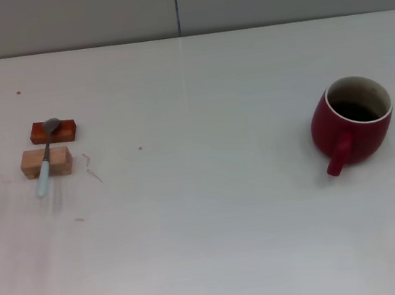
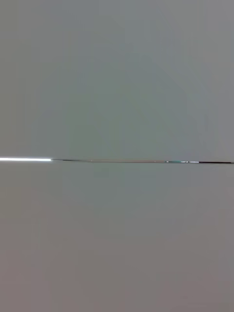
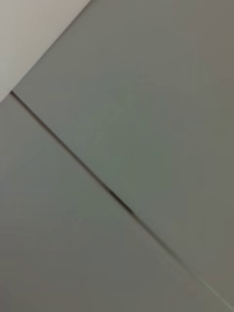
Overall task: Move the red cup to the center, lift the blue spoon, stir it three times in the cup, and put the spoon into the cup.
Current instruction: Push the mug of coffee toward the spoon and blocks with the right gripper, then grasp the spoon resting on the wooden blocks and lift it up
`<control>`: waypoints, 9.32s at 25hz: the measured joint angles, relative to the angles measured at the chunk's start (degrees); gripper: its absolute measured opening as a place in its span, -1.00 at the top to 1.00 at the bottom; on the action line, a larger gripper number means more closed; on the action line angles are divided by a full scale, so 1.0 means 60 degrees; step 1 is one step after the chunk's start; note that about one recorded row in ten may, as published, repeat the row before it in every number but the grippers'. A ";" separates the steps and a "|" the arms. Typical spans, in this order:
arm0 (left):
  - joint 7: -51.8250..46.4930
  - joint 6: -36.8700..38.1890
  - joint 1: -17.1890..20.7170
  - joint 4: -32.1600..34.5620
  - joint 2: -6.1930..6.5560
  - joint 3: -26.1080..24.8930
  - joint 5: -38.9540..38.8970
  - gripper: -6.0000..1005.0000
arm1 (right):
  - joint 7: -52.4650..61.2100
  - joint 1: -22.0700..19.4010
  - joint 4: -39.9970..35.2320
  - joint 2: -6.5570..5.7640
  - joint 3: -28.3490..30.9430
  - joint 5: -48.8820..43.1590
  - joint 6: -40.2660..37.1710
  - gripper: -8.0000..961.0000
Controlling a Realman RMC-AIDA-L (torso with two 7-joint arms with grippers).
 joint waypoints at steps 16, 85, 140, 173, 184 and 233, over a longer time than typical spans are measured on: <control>0.0007 -0.0026 -0.0082 0.0003 -0.0015 -0.0001 0.0000 -0.17 | -0.4189 -0.0045 0.0985 0.0042 -0.1698 -0.0007 0.1233 0.92; -0.0067 0.0067 0.0136 -0.0086 -0.0015 -0.0001 -0.0001 -0.17 | -0.2991 0.1832 0.4568 0.0056 -0.3551 -0.0024 0.4123 0.92; -0.0877 0.2390 0.0550 -0.1938 -0.0089 0.0084 0.0538 -0.17 | 0.7423 0.1064 -0.1542 -0.0300 0.1456 -0.0129 -0.1808 -0.31; 0.5647 0.0260 0.0555 -0.6301 0.0002 -0.5437 0.6366 -0.09 | 0.7447 0.1732 -0.1794 -0.0926 0.1745 -0.0108 -0.1394 -0.31; 0.5400 -0.0325 0.0547 -0.5895 0.0007 -0.5762 0.6448 -0.10 | 0.7447 0.1631 -0.1779 -0.0888 0.1745 -0.0111 -0.1476 -0.31; 0.5191 -0.2022 -0.0485 -0.4947 -0.0071 -0.6336 0.6547 -0.64 | 0.7447 0.1566 -0.1749 -0.0629 0.1747 -0.0034 -0.1620 -0.31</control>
